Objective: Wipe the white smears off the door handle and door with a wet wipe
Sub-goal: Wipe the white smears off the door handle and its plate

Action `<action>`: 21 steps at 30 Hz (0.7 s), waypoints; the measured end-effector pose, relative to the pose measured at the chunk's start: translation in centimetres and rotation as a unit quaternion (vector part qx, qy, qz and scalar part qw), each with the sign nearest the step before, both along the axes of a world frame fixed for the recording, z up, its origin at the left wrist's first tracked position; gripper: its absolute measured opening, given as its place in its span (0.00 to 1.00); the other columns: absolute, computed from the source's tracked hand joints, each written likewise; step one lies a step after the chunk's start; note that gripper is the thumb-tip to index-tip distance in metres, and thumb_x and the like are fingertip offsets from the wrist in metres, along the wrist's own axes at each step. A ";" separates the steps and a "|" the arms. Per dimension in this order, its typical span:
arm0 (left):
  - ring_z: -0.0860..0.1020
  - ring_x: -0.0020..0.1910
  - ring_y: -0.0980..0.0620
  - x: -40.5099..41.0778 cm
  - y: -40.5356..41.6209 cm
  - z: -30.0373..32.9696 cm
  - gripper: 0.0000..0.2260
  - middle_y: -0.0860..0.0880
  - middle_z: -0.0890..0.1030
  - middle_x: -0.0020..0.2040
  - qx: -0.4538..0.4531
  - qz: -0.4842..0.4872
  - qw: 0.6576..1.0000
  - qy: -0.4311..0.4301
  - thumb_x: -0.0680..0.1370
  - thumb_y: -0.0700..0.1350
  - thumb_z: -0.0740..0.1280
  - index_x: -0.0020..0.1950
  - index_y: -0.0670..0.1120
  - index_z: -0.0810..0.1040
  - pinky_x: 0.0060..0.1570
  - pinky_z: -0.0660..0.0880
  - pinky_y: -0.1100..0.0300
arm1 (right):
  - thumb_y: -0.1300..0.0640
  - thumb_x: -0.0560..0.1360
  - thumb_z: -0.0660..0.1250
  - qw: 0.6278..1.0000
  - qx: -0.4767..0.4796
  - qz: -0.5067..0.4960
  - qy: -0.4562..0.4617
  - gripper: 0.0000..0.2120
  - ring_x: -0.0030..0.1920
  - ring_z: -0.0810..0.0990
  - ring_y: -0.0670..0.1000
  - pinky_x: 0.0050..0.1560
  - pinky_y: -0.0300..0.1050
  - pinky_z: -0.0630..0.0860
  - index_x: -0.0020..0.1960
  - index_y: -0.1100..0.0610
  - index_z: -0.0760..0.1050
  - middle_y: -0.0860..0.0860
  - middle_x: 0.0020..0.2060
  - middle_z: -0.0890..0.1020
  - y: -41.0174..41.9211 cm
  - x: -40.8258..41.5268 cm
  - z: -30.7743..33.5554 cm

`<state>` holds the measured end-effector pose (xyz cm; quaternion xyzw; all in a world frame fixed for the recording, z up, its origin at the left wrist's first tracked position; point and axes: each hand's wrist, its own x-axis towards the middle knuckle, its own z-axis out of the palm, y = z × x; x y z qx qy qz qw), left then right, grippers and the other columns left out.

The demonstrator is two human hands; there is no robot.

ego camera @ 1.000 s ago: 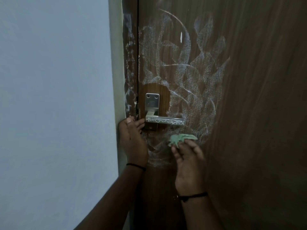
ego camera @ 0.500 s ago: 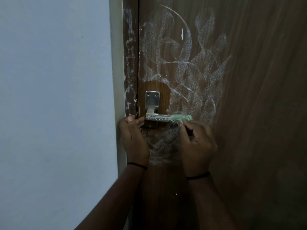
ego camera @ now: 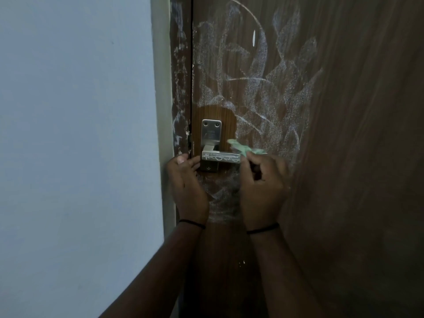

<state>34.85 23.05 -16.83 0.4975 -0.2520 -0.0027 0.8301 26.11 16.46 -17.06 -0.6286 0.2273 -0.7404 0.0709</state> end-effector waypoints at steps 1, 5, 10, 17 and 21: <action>0.80 0.57 0.50 0.1 -0.1 -0.1 0.19 0.43 0.81 0.58 -0.001 0.000 1.000 -0.001 0.86 0.49 0.48 0.66 0.39 0.70 0.50 0.75 0.71 | 0.61 0.74 0.74 1.000 -0.007 -0.001 0.016 0.03 0.43 0.79 0.46 0.45 0.33 0.75 0.47 0.60 0.83 0.54 0.46 0.80 0.1 0.2 -0.2; 0.80 0.58 0.48 0.4 0.2 -0.2 0.19 0.42 0.81 0.58 -0.003 -0.014 1.000 -0.009 0.85 0.49 0.48 0.66 0.39 0.70 0.55 0.76 0.64 | 0.61 0.74 0.73 0.999 -0.024 0.016 0.019 0.03 0.42 0.79 0.47 0.43 0.39 0.78 0.47 0.61 0.82 0.55 0.45 0.80 -0.3 -0.5 -1.2; 0.80 0.57 0.49 0.1 0.2 0.0 0.17 0.43 0.82 0.57 0.002 -0.005 1.000 0.004 0.86 0.48 0.49 0.65 0.39 0.71 0.55 0.76 0.61 | 0.61 0.74 0.73 0.999 -0.023 0.014 0.023 0.04 0.40 0.79 0.50 0.41 0.41 0.79 0.46 0.61 0.82 0.55 0.44 0.79 0.2 0.7 0.4; 0.79 0.59 0.47 0.3 0.3 0.1 0.18 0.41 0.81 0.58 0.002 -0.026 1.000 0.010 0.86 0.48 0.48 0.66 0.38 0.70 0.57 0.75 0.60 | 0.60 0.74 0.73 1.000 -0.008 0.022 0.017 0.04 0.40 0.79 0.51 0.40 0.46 0.78 0.45 0.61 0.81 0.54 0.45 0.78 -0.5 -0.3 0.7; 0.80 0.57 0.49 0.2 0.1 -0.1 0.17 0.42 0.82 0.56 -0.006 -0.010 1.000 0.009 0.86 0.48 0.49 0.65 0.39 0.70 0.54 0.77 0.63 | 0.61 0.74 0.73 0.997 -0.035 0.019 0.073 0.04 0.43 0.80 0.53 0.41 0.49 0.80 0.45 0.61 0.81 0.55 0.46 0.79 0.4 1.0 1.1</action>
